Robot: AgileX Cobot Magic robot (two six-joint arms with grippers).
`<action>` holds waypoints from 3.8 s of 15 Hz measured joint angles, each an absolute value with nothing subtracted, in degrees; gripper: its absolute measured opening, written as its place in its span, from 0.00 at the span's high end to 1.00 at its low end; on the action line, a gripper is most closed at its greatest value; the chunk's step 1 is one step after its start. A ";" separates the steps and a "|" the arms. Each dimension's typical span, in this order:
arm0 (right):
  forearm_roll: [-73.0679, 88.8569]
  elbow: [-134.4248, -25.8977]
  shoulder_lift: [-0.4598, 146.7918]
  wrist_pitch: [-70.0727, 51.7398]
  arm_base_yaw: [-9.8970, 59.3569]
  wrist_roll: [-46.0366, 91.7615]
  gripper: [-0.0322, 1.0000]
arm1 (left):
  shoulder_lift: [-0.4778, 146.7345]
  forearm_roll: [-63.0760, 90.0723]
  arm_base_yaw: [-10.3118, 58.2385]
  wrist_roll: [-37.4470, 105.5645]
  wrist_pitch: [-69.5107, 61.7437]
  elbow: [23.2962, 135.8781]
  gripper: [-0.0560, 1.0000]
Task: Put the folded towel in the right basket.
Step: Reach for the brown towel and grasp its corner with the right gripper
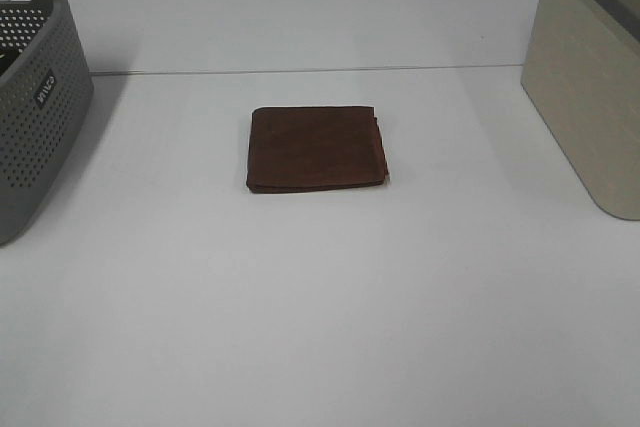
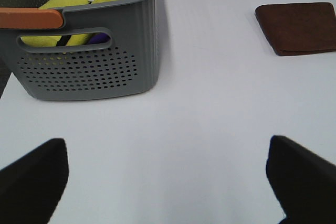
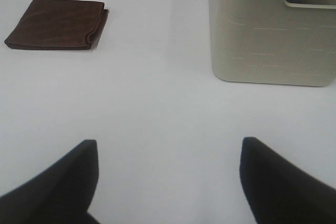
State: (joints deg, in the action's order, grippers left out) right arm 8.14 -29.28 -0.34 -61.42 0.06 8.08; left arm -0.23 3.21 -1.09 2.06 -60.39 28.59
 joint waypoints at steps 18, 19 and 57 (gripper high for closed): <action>8.14 -29.28 -0.34 -61.42 0.06 8.08 0.28 | -0.23 3.21 -1.09 2.06 -60.39 28.59 0.03; 8.14 -29.28 -0.34 -61.42 0.06 8.08 0.28 | -0.23 3.21 -1.09 2.06 -60.39 28.59 0.03; 10.37 -35.98 15.93 -52.60 0.06 8.08 0.28 | -0.23 3.21 -1.09 2.06 -60.39 28.59 0.03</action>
State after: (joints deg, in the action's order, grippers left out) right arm 10.37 -35.98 15.93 -52.60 0.06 8.08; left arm -0.23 3.21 -1.09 2.06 -60.39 28.59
